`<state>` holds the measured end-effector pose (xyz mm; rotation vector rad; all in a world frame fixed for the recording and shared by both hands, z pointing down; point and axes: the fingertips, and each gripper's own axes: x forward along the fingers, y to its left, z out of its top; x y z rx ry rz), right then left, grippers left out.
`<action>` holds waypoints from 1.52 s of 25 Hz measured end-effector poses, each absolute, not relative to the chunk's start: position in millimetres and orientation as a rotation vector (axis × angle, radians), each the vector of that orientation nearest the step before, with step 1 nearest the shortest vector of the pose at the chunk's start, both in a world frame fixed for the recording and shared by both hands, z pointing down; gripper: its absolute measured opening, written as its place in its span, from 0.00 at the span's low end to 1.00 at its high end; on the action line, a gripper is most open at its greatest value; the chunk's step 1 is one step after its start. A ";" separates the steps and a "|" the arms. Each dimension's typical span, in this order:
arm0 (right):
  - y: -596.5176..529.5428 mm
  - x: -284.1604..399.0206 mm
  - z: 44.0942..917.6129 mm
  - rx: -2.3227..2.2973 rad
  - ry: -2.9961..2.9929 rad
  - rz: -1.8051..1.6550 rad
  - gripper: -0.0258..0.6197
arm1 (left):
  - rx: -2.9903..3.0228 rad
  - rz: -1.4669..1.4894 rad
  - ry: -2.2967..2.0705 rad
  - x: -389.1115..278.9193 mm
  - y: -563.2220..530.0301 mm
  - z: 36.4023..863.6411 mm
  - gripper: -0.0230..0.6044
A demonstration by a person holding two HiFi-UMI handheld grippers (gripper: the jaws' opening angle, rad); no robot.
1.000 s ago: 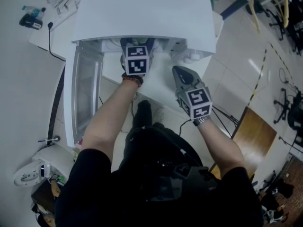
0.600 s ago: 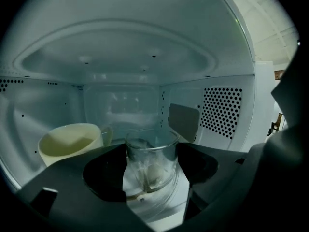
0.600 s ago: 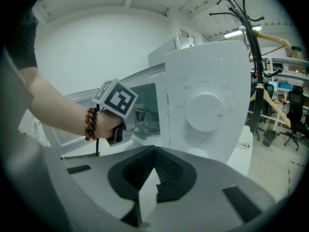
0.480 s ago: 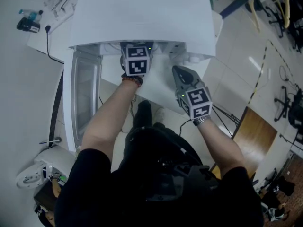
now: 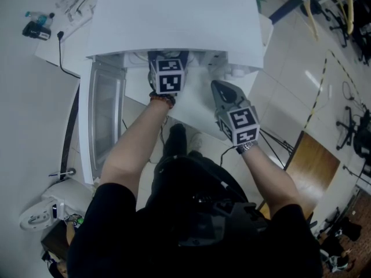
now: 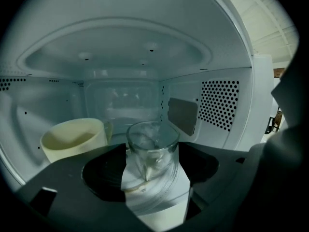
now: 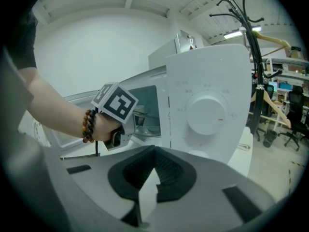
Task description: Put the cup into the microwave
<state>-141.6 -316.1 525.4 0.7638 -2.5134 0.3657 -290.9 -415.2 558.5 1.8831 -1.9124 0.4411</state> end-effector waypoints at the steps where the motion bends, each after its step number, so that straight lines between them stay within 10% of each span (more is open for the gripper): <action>1: -315.3 -141.3 525.7 0.764 -2.513 0.365 0.04 | 1.877 0.439 -1.914 -291.5 -413.3 559.1 0.57; 38: -239.9 -113.0 465.9 0.701 -2.647 0.220 0.04 | 1.854 0.386 -2.034 -262.1 -301.0 494.8 0.54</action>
